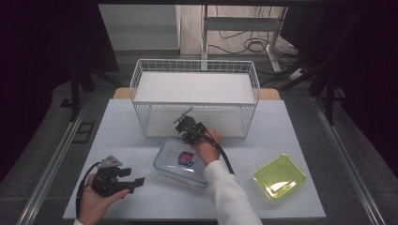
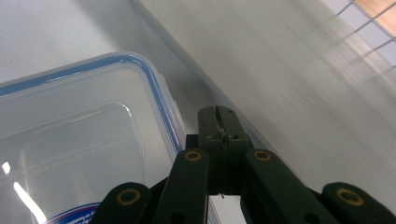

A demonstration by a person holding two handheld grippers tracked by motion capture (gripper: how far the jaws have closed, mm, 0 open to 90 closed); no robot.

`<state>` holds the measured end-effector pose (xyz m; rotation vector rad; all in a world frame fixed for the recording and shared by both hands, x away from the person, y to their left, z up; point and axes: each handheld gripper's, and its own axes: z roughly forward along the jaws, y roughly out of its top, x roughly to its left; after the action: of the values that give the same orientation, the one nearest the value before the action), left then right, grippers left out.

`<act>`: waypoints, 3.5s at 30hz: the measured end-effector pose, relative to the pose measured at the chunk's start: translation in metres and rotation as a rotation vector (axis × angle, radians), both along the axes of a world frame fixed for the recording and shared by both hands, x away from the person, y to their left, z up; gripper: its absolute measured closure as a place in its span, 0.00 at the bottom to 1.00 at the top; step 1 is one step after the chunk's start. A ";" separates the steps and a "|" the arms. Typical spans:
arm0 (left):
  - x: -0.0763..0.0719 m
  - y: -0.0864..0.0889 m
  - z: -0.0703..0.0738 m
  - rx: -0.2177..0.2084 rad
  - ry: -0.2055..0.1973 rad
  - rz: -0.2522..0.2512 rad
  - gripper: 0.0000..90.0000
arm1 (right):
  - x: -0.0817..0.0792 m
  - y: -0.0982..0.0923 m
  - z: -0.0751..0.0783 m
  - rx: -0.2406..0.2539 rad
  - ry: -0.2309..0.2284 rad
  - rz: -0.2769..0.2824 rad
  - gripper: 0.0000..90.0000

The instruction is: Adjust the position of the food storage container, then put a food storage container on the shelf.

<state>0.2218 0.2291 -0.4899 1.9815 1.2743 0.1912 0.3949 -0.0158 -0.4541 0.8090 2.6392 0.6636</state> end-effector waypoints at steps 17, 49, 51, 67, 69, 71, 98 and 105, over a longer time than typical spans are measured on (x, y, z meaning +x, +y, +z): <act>0.002 0.011 0.000 -0.022 0.002 0.033 0.34 | -0.025 0.028 -0.017 0.021 0.059 0.155 0.99; 0.013 0.017 0.010 -0.130 0.021 0.079 0.22 | -0.124 -0.149 0.020 0.385 0.105 -0.163 0.18; 0.013 0.017 0.013 -0.142 0.014 0.081 0.21 | -0.125 -0.155 0.019 0.397 0.111 -0.176 0.18; 0.010 0.013 0.014 -0.176 0.043 0.071 0.18 | -0.119 -0.162 0.016 0.436 0.140 -0.235 0.18; 0.012 0.013 0.013 -0.191 0.056 0.069 0.16 | -0.119 -0.161 0.016 0.440 0.145 -0.236 0.18; 0.015 0.011 0.011 -0.204 0.075 0.057 0.15 | -0.119 -0.159 0.016 0.440 0.148 -0.232 0.18; 0.056 -0.009 -0.035 -0.432 0.338 -0.083 0.20 | -0.121 -0.151 0.014 0.458 0.154 -0.227 0.19; 0.056 -0.012 -0.039 -0.472 0.355 -0.101 0.31 | -0.119 -0.146 0.005 0.479 0.206 -0.218 0.17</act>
<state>0.2781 0.2168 -0.5284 1.7011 1.2844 -0.4909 0.2760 -0.1615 -0.4489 1.3375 2.5385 1.2315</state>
